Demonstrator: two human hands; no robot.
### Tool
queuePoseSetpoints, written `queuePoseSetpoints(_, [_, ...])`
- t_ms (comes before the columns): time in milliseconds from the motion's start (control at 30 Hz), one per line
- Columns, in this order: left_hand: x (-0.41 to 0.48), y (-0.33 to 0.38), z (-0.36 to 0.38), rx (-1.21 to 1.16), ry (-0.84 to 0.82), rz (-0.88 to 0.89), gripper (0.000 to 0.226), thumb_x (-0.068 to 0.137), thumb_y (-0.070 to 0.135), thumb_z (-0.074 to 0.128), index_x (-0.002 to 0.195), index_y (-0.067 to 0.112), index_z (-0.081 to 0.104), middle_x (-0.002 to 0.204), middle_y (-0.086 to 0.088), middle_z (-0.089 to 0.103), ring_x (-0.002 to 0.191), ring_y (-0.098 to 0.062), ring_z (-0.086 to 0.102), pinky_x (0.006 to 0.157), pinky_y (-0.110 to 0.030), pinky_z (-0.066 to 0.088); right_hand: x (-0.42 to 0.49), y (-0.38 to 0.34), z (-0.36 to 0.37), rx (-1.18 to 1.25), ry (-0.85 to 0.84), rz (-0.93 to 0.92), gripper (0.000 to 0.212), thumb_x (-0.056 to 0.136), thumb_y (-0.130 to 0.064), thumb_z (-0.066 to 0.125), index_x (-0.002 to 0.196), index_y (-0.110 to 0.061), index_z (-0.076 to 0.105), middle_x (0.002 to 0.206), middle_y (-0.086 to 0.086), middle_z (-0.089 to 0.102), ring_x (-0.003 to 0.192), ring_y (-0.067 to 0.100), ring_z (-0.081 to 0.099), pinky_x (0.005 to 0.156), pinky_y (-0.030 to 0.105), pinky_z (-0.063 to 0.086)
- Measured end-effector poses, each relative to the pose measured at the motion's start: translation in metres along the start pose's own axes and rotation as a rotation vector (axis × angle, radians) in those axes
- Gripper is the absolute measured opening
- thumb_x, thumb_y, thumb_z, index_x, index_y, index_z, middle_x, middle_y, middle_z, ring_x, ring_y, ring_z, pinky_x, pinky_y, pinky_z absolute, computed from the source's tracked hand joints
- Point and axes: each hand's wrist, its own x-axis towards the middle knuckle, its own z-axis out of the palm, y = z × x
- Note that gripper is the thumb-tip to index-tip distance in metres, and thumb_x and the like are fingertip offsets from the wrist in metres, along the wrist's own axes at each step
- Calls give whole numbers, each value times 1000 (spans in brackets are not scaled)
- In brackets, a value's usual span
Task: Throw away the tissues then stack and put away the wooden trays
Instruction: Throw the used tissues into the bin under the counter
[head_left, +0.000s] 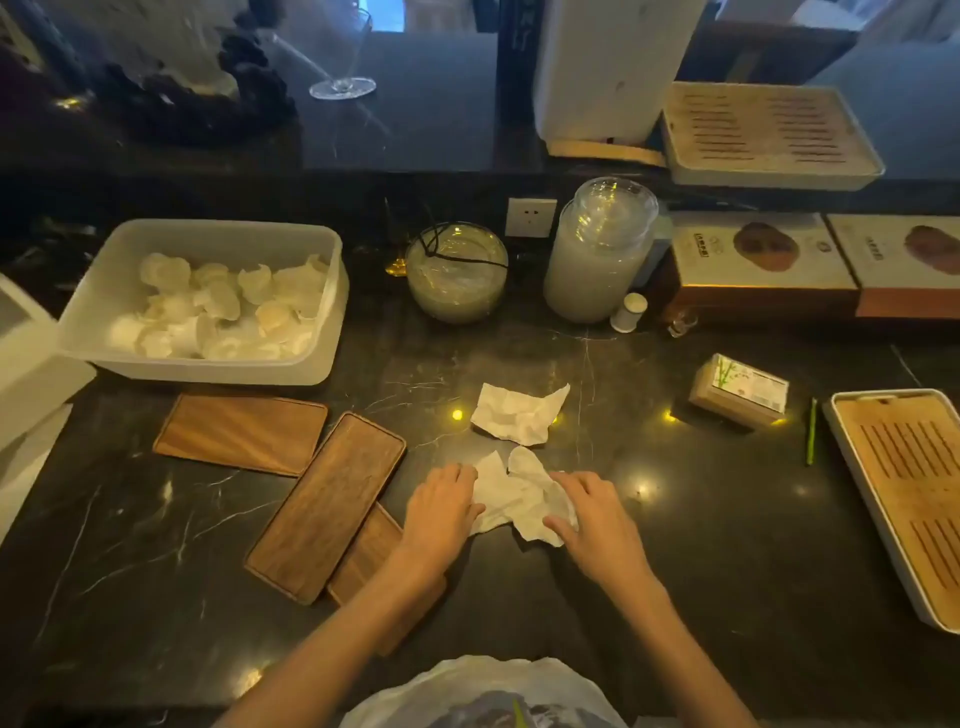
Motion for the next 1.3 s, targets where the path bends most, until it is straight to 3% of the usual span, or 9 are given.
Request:
queuePoseSetpoints(133, [15,4,14,-5,-14,39,52,91,38,65,134,19,44,140,-5,44,124,-22,43,99,-30,42,9,4,24,-107,-116,-58,104,76,-39,78,153,-37,7,151,4,25,126,25,41,98,37,50])
queuePoseSetpoints(200, [21,2,22,37,-51,57,57,89,40,65,137,18,41,144,-7,39,128,-24,39,103,-31,40,15,10,36,-142,-132,-62,100,81,-37,74,153,-37,6,148,5,30,122,24,43,96,34,49])
queuePoseSetpoints(367, [25,-9,40,80,-85,63,46,92,35,63,129,17,45,144,-8,39,128,-25,39,101,-30,38,21,26,39,-61,-60,36,77,84,-25,73,145,-37,28,129,2,47,113,19,50,85,29,52])
queuePoseSetpoints(467, [29,-14,42,81,-87,41,42,92,34,63,126,17,46,137,-7,45,119,-25,44,95,-31,42,24,29,37,-116,-31,87,82,80,-26,77,146,-34,29,140,8,42,120,26,49,90,32,50])
queuePoseSetpoints(600, [32,-17,40,72,-85,-13,39,92,22,61,128,19,45,132,-6,49,116,-26,46,91,-34,42,29,18,41,-219,-73,-13,97,78,-26,78,151,-40,16,154,9,28,126,30,43,95,37,50])
queuePoseSetpoints(867, [22,-21,30,29,-64,-41,63,92,5,56,143,28,29,133,-6,45,118,-28,43,95,-44,42,32,7,49,-72,-164,20,50,89,-6,55,131,-29,43,120,7,43,106,29,48,70,31,42])
queuePoseSetpoints(1000, [3,-21,20,-1,-25,20,72,91,4,59,149,29,25,138,-11,35,122,-29,38,97,-38,45,18,11,39,-3,-127,-22,38,86,-5,62,116,-23,49,114,6,44,93,25,54,67,31,49])
queuePoseSetpoints(1133, [-22,-15,11,-96,47,99,63,90,10,63,144,26,34,139,-11,28,124,-27,34,100,-30,42,-3,17,28,91,-68,-32,34,90,-8,60,118,-23,48,123,8,47,96,25,59,79,35,56])
queuePoseSetpoints(1300, [-53,-7,11,-152,12,129,42,90,2,59,127,18,47,135,-8,36,118,-23,39,96,-31,46,-31,24,21,140,-18,-72,35,94,-4,54,122,-25,52,120,8,47,90,19,57,73,24,55])
